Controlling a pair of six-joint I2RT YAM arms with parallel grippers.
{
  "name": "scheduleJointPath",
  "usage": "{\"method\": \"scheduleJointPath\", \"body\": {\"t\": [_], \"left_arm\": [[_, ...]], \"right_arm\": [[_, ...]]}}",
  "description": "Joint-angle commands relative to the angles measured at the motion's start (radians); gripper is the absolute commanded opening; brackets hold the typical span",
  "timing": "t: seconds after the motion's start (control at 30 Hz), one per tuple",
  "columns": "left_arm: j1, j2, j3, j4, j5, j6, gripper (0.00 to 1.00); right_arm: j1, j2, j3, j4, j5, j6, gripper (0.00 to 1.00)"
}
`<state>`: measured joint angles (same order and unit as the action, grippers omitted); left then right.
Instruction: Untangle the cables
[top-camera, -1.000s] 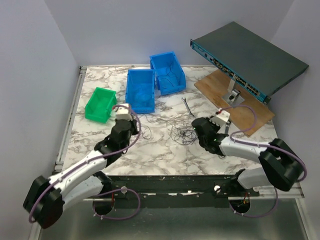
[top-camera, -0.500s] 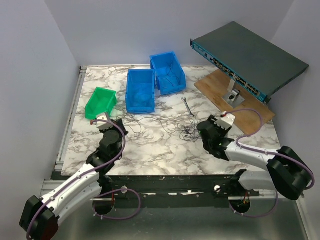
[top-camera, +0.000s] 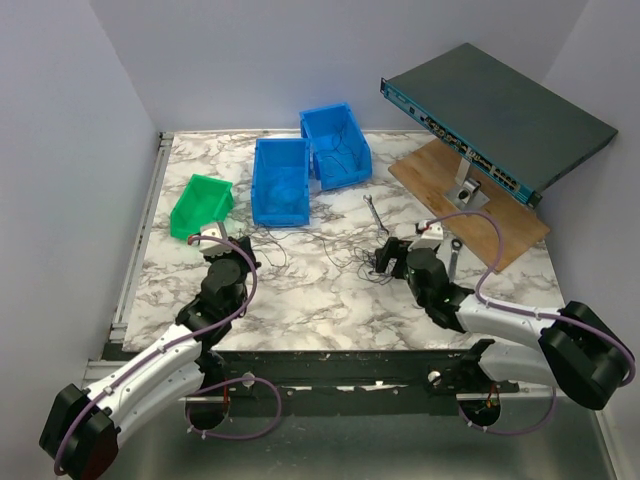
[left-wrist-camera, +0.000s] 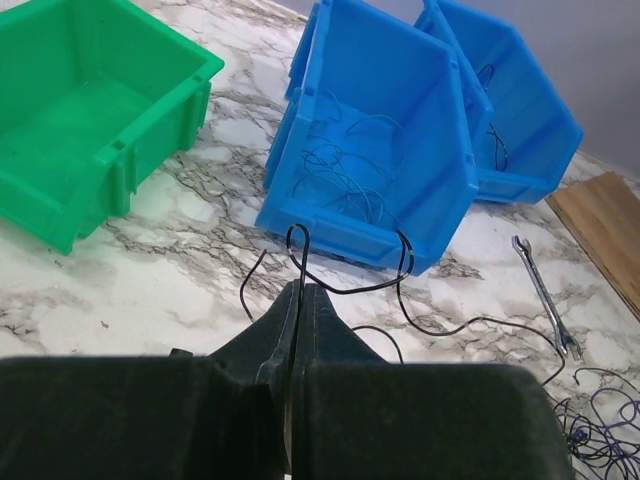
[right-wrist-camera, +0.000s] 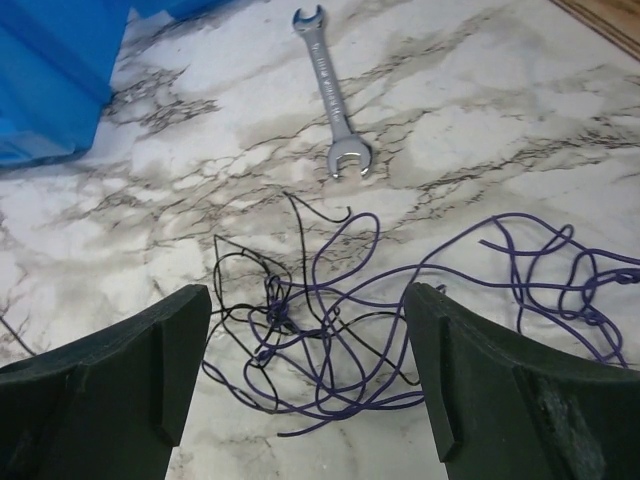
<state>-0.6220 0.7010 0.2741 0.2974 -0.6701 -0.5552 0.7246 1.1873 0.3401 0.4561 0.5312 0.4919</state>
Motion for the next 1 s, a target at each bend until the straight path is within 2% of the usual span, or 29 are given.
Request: {"method": "scheduleJointPath", "body": {"t": [0.0, 0.23, 0.37, 0.47, 0.57, 0.63, 0.67, 0.8, 0.97], "left_arm": [[0.003, -0.004, 0.007, 0.028, 0.031, 0.018, 0.0], [0.002, -0.019, -0.003, 0.04, 0.033, 0.026, 0.0], [0.002, -0.018, 0.0, 0.033, 0.027, 0.028, 0.0], [0.002, -0.031, -0.004, 0.027, 0.006, 0.026, 0.0], [0.002, -0.055, -0.004, -0.005, -0.047, 0.008, 0.0], [0.002, -0.071, -0.006, -0.031, -0.093, -0.016, 0.0], [0.003, -0.075, -0.005, -0.052, -0.126, -0.038, 0.0], [0.002, -0.091, 0.01, -0.177, -0.272, -0.163, 0.0], [0.002, -0.095, 0.047, -0.369, -0.412, -0.366, 0.0]], "right_arm": [[0.007, 0.013, 0.002, 0.027, -0.118, -0.04, 0.86], [0.013, 0.107, 0.052, -0.06, -0.153, -0.012, 0.85], [0.013, 0.204, 0.107, -0.114, -0.136, 0.013, 0.77], [0.013, 0.262, 0.162, -0.197, -0.016, 0.068, 0.55], [0.008, 0.293, 0.199, -0.291, 0.13, 0.165, 0.18], [0.0, 0.278, 0.197, -0.319, 0.184, 0.211, 0.04], [-0.005, 0.262, 0.191, -0.327, 0.211, 0.24, 0.01], [-0.039, 0.164, 0.137, -0.388, 0.367, 0.4, 0.01], [-0.053, -0.017, 0.031, -0.396, 0.493, 0.516, 0.01]]}}
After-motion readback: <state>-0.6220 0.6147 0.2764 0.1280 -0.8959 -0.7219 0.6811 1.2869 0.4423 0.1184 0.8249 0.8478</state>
